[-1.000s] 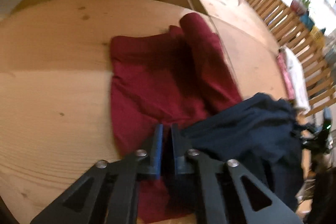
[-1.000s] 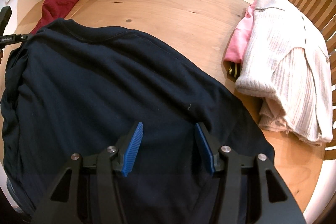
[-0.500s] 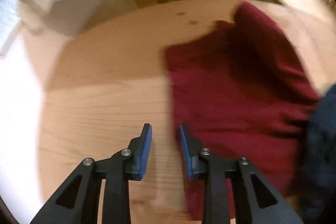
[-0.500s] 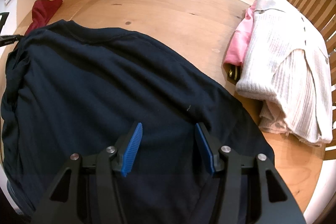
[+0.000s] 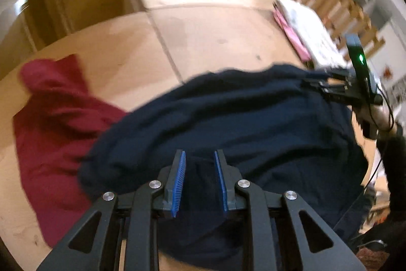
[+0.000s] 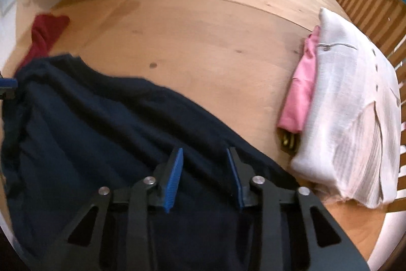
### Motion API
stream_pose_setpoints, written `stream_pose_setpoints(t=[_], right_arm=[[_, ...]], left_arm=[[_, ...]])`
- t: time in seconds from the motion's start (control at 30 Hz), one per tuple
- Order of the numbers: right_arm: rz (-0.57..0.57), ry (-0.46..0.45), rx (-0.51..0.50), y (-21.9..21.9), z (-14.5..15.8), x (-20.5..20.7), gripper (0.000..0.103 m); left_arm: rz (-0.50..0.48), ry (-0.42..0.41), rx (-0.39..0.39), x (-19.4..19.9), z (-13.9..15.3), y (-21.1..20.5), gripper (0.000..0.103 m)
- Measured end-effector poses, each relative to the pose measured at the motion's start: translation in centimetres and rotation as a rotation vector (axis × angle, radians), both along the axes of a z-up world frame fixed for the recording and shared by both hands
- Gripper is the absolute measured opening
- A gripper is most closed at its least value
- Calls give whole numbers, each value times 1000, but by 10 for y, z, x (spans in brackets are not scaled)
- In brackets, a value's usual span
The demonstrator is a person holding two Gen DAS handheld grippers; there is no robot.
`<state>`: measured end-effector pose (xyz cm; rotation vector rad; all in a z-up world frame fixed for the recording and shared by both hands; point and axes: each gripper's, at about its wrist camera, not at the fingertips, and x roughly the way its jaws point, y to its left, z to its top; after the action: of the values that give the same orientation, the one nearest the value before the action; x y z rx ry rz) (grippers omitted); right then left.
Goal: Fold clothes
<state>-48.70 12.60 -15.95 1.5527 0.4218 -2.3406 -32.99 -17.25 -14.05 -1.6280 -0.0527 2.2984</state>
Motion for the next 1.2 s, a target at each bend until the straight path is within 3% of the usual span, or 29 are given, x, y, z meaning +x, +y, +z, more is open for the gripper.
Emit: stream_pose_setpoints(t=[0.07, 0.17, 0.23, 0.33, 0.47, 0.57, 0.67, 0.77, 0.9, 1.03, 1.2], right_arm=[[7, 21, 20, -6, 0, 3, 31], [9, 23, 41, -26, -6, 0, 31], [4, 14, 34, -44, -9, -15, 31], [1, 5, 23, -30, -5, -20, 31], [1, 1, 19, -20, 2, -28, 31], [1, -2, 19, -16, 4, -31, 31], [0, -9, 31, -16, 6, -30, 31], [5, -7, 31, -19, 8, -30, 31], [0, 28, -51, -16, 24, -33, 31], [-23, -1, -125, -10, 33, -48, 31], [-54, -60, -161, -19, 11, -64, 31]], left_arm=[[-46, -17, -53, -6, -3, 23, 21], [-110, -41, -197, -3, -20, 41, 22], [-131, -74, -258, 2, -27, 40, 23], [-145, -93, -334, 19, -27, 27, 23], [-71, -149, -382, 45, -21, -20, 25], [-8, -182, -458, 61, -18, -52, 38], [62, -198, -556, 75, -9, -84, 31], [127, -135, -476, 72, 19, -95, 31], [114, 13, -244, 37, 54, -66, 31], [65, 14, -59, -2, 36, -26, 31], [86, -37, 12, -46, -11, -6, 31]])
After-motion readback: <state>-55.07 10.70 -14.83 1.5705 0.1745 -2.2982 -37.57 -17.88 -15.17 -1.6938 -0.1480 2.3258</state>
